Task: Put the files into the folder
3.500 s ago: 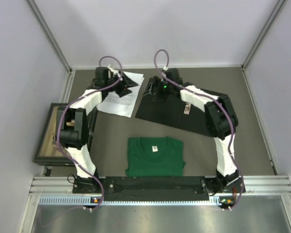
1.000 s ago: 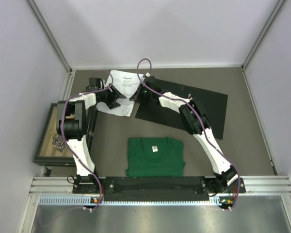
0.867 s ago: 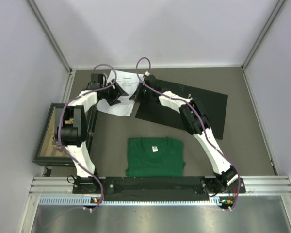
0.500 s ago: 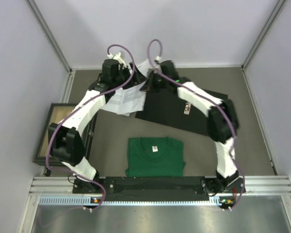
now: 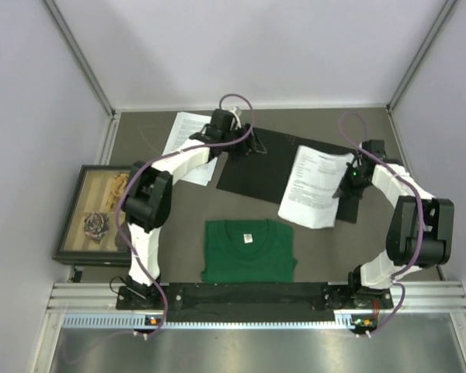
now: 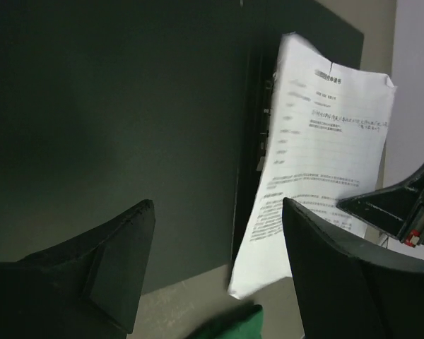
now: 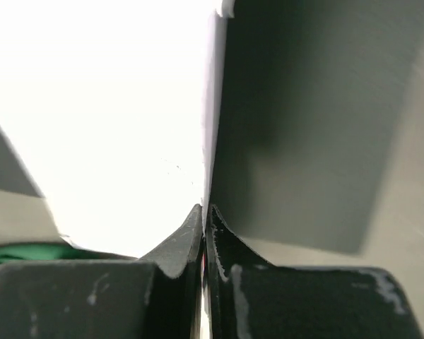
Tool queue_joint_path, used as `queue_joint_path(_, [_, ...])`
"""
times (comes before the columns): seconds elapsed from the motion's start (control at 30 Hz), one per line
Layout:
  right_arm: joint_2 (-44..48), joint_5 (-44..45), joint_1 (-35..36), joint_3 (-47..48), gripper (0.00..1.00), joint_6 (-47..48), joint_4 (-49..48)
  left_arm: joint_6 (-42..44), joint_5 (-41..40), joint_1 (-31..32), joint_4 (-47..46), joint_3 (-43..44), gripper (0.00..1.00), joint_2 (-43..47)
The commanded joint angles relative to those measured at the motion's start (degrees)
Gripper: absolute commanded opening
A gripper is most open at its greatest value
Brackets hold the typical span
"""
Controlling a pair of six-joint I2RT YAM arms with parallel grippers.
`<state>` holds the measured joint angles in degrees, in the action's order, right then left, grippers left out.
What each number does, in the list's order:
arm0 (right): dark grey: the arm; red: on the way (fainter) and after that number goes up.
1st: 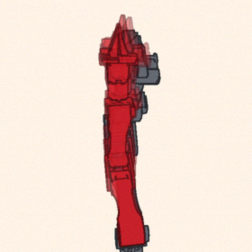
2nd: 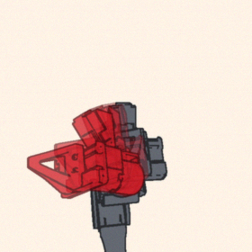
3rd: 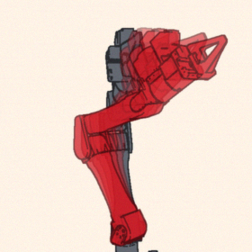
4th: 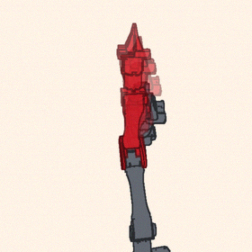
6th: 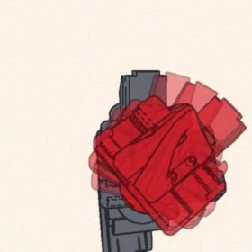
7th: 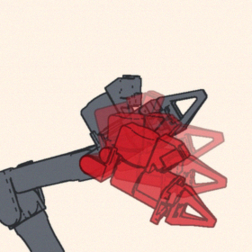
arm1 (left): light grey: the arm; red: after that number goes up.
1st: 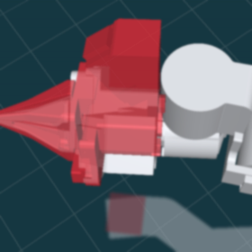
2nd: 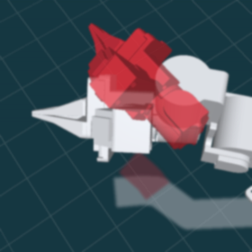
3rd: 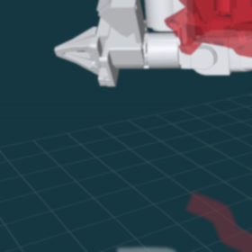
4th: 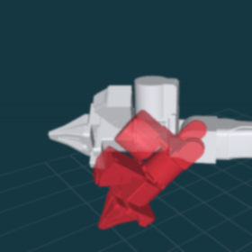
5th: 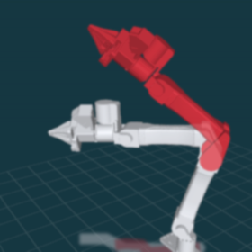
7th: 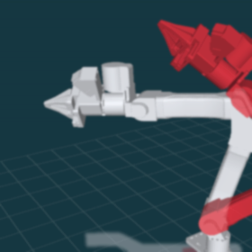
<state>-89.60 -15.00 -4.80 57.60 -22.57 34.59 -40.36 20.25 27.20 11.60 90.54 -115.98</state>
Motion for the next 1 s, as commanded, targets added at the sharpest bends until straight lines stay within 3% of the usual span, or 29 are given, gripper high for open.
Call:
queue_joint_path(0.0, [5.40,9.63,-2.67,-1.52,0.00,4.73,1.01,0.45,4.18,1.01,1.32,7.27,0.77,-7.67])
queue_joint_path(0.63, [-2.24,5.42,-5.48,1.46,0.00,10.43,-7.25,1.95,4.36,0.66,2.73,6.67,0.77,-14.18])
queue_joint_path(0.97, [-6.28,3.49,-3.11,9.62,0.00,18.08,-5.50,2.65,4.27,0.57,3.26,7.19,0.77,-14.80])
